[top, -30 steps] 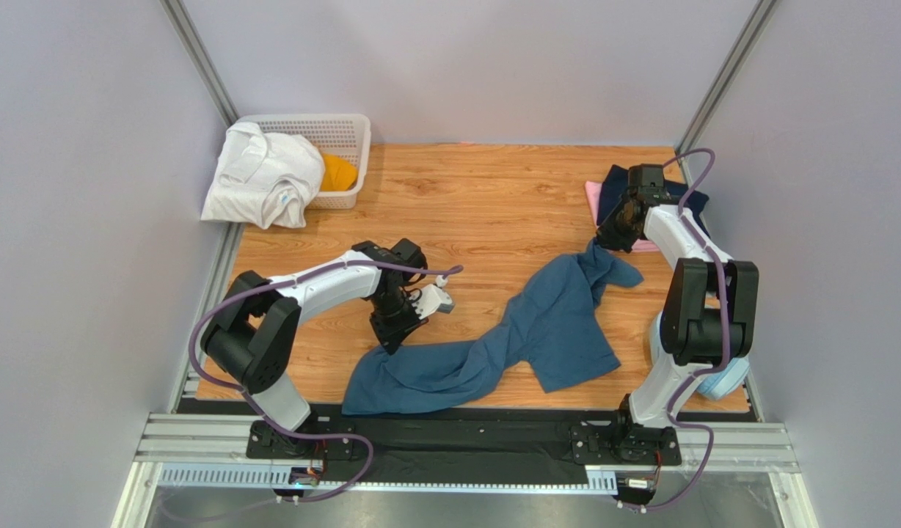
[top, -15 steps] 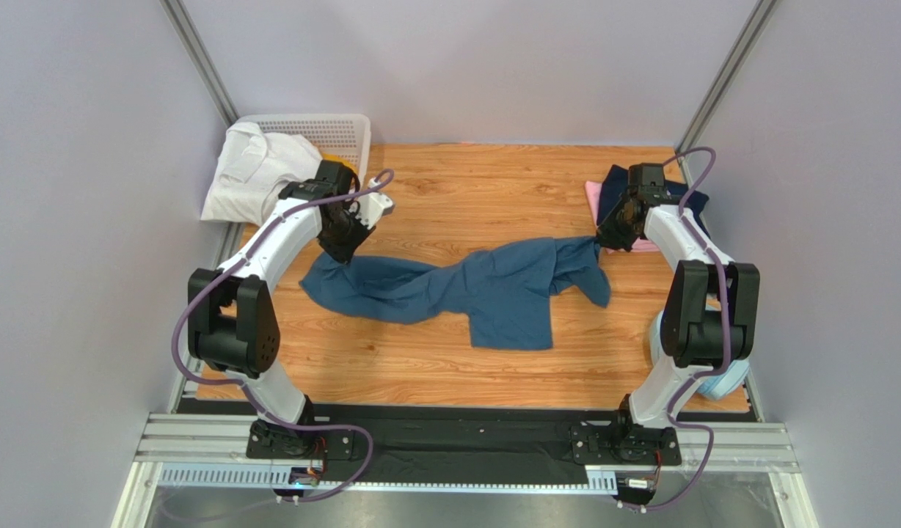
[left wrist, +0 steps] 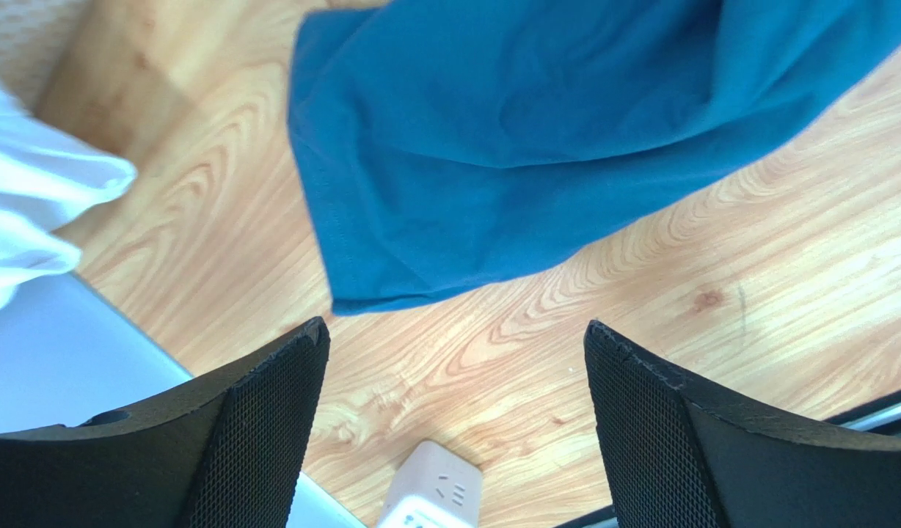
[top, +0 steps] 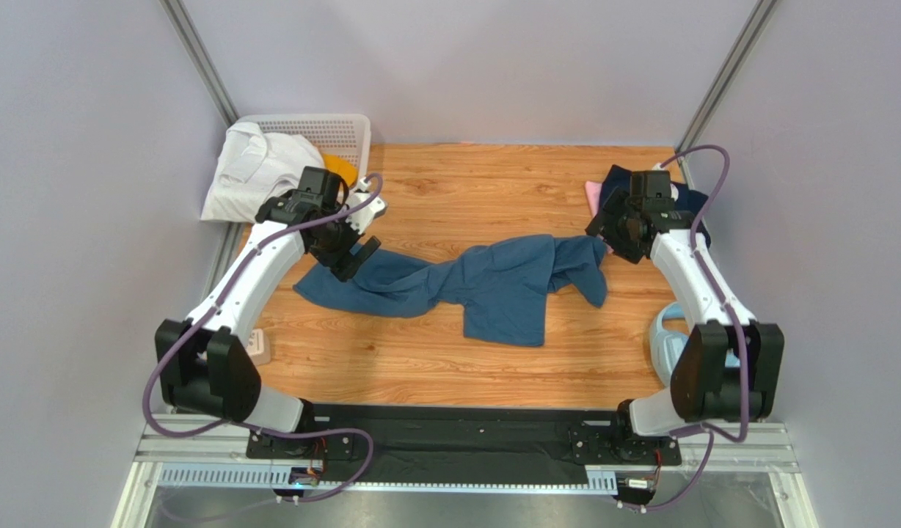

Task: Fold and stack the t-shirts
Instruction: Flatten out the tshirt

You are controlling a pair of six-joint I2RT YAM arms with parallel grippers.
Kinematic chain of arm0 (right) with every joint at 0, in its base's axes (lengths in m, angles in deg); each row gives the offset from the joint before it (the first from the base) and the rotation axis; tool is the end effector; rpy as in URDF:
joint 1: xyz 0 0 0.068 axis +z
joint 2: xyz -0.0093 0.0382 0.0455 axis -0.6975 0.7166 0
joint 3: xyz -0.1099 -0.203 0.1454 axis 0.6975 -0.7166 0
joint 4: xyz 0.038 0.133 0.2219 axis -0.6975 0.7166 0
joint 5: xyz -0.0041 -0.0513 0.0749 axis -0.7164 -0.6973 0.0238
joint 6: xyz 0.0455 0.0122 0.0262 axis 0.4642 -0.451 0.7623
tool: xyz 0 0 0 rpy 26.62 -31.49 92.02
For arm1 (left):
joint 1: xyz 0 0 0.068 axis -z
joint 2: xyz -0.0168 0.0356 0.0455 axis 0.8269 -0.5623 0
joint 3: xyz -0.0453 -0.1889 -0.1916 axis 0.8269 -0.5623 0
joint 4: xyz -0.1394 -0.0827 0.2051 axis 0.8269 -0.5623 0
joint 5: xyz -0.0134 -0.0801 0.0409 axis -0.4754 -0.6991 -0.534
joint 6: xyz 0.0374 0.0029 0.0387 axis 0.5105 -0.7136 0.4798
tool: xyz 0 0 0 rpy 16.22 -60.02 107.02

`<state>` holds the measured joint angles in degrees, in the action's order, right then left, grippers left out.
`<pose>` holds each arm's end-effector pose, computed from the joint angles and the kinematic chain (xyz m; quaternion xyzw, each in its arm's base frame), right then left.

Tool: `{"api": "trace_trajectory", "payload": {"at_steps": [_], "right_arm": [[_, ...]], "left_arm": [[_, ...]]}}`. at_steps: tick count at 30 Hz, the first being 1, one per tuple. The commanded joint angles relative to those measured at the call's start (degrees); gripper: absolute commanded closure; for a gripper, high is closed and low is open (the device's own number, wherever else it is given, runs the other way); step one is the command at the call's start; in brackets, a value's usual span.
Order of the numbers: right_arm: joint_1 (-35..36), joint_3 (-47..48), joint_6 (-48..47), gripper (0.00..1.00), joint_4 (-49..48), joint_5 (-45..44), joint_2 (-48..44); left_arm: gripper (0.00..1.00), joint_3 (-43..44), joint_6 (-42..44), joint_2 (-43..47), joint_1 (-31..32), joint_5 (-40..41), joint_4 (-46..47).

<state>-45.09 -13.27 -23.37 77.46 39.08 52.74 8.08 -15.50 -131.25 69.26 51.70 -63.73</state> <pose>0.3169 -0.0056 0.2679 0.2772 0.9120 0.0726 0.2934 0.2860 -0.0709 0.2882 0.3508 0.9098 -0.0040 0.2217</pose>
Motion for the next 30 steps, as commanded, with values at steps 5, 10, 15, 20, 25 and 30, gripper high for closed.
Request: {"api": "trace_trajectory", "payload": {"at_steps": [5, 10, 15, 20, 25, 30], "right_arm": [[10.4, -13.9, 0.7, 0.41, 2.7, 5.3, -15.1], [14.2, -20.1, 2.1, 0.43, 3.3, 8.0, -18.1], [16.4, -23.9, 3.6, 0.44, 2.2, 10.5, -18.8], [19.8, -26.2, 5.7, 0.46, 0.3, 12.6, -18.1], [24.2, -28.4, 7.1, 0.47, -1.3, 12.7, -16.1], [26.1, -30.0, 8.0, 0.48, -3.0, 12.6, -14.2]], "left_arm": [[0.11, -5.2, 1.4, 5.6, 0.1, -3.0, -3.3], [0.13, -13.0, 2.7, 3.0, 0.1, 1.4, 2.6], [0.14, -14.5, 2.2, 0.7, 0.0, 1.9, 5.1], [0.14, -15.8, 2.3, -0.7, -1.3, 2.6, 7.5], [0.14, -16.6, 1.6, -4.0, -3.5, 2.4, 10.6], [0.14, -16.8, 1.7, -6.2, -4.8, 2.3, 11.9]]}}
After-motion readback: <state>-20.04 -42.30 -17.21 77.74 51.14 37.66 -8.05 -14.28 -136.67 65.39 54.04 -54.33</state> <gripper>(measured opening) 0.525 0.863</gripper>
